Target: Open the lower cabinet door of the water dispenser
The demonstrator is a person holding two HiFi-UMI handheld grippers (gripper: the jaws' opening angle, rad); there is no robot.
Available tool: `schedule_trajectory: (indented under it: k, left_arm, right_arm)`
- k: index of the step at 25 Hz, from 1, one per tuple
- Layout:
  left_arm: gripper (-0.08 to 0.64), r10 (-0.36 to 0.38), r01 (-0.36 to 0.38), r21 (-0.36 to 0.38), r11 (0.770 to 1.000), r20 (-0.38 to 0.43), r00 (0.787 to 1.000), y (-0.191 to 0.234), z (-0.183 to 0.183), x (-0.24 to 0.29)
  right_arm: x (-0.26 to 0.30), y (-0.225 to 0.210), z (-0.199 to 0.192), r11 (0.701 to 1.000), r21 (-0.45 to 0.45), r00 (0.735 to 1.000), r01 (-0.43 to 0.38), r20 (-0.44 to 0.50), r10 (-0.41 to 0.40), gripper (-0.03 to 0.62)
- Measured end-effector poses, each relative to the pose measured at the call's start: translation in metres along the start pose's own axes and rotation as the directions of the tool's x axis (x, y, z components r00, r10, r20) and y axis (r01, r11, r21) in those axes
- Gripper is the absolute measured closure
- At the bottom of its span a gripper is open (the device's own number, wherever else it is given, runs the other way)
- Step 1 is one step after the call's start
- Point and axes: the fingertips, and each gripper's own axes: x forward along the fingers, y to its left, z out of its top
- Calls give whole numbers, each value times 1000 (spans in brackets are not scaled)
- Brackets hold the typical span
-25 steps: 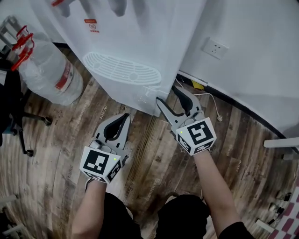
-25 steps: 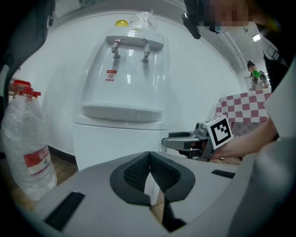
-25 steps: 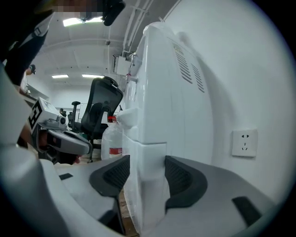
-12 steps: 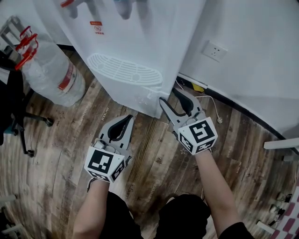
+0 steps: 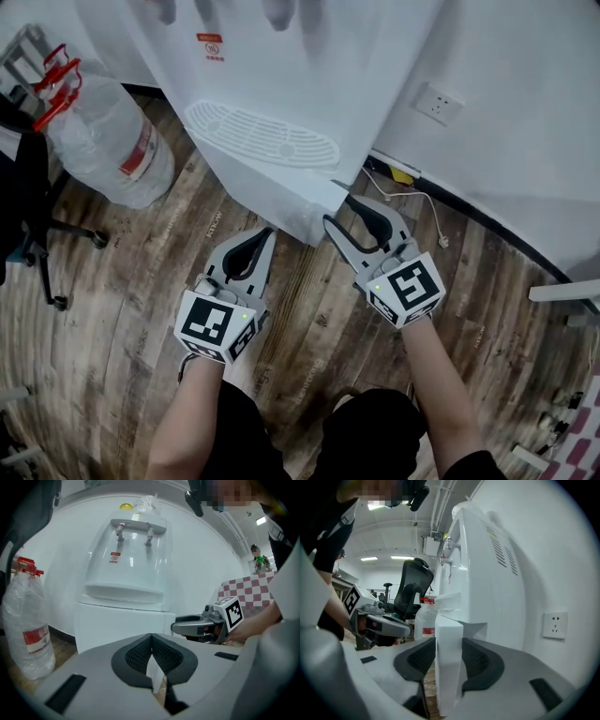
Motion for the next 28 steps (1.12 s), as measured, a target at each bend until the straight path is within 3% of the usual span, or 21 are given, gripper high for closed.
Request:
schedule_trajectory:
  k: [8, 16, 19, 22, 28]
  left_arm:
    - [545, -100, 100, -10, 995, 13, 995, -15, 0, -5]
    - [407, -163, 163, 10, 987, 5, 987, -27, -1, -15]
    - [343, -144, 144, 24, 989, 28, 989, -27, 5, -19]
    - [267, -98, 94, 85, 992, 43, 994, -27, 12, -22]
    - [204, -11, 1, 189, 982, 50, 999, -18, 23, -32]
  right_arm:
    - [-5, 34, -5, 993, -33, 993, -115, -16, 115, 403]
    - [-4, 69, -14, 980, -32, 980, -196, -41, 195, 403]
    - [-2, 83, -27, 972, -46, 971, -233, -76, 229, 402]
    - [3, 96, -35, 966, -40, 964, -257, -88, 253, 402]
    - [7, 119, -34, 949, -28, 947, -315, -65, 313, 403]
